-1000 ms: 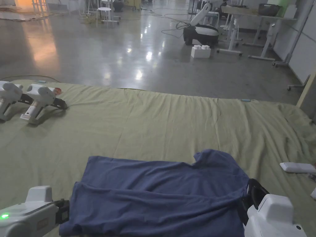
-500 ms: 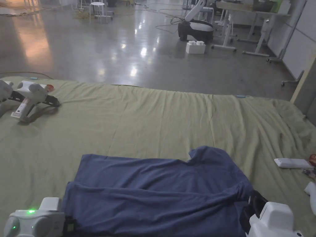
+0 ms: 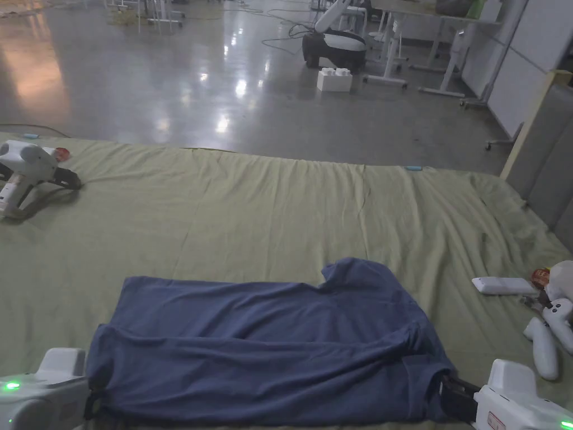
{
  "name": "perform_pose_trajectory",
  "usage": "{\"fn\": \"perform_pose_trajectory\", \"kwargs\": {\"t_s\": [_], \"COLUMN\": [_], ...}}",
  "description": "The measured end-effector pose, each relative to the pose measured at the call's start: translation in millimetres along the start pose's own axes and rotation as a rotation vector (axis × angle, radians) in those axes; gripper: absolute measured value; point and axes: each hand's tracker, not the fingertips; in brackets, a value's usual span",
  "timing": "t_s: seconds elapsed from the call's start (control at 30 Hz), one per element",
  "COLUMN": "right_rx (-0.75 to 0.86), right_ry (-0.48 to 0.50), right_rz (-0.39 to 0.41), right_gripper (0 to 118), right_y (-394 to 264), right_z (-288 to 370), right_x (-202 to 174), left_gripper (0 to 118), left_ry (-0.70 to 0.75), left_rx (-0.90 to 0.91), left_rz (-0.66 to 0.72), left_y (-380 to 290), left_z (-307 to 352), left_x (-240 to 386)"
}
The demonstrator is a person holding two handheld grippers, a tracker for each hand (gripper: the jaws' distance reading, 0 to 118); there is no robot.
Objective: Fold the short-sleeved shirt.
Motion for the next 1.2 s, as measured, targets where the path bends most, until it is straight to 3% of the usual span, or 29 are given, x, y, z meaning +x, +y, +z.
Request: {"fn": "perform_pose_trajectory", "kwargs": {"t_s": [0.27,0.37,0.5,0.53,0.57,0.6,0.8,1.1,1.2], "right_rx": [-0.151,-0.240,-0.233,-0.239,-0.238,-0.238,-0.202,-0.106,-0.081], "right_ry": [0.042,-0.010,0.021,0.038,0.049,0.042,0.058,0.077,0.052], "right_rz": [0.035,0.119,0.128,0.141,0.148,0.155,0.098,0.145,0.193], "right_gripper": [79,77,50,39,17,6,3,3,3], "right_y": [0.3,-3.6,-11.1,-11.8,-12.6,-13.2,-6.8,21.9,18.8], "right_z": [-57.8,-79.7,-76.6,-76.2,-75.7,-76.1,-56.5,26.2,49.8], "right_x": [-12.4,-17.8,-20.4,-21.8,-22.7,-22.7,-15.7,-15.4,-15.5], "left_gripper": [0,0,0,0,0,0,0,0,0], "left_ry": [-0.009,-0.010,-0.011,-0.011,-0.011,-0.014,-0.046,-0.125,-0.124], "left_rx": [0.019,0.013,0.011,0.011,0.010,0.010,0.035,0.111,0.116], "left_rz": [0.022,0.030,0.033,0.032,0.032,0.034,0.056,0.079,0.065], "left_y": [-1.6,-3.0,-3.0,-2.5,-2.6,-2.9,-2.4,16.4,12.6], "left_z": [12.1,12.3,12.9,12.7,12.7,12.9,21.4,62.9,78.8], "left_x": [4.1,5.2,5.8,4.9,4.8,4.9,-0.1,-10.4,-16.5]}}
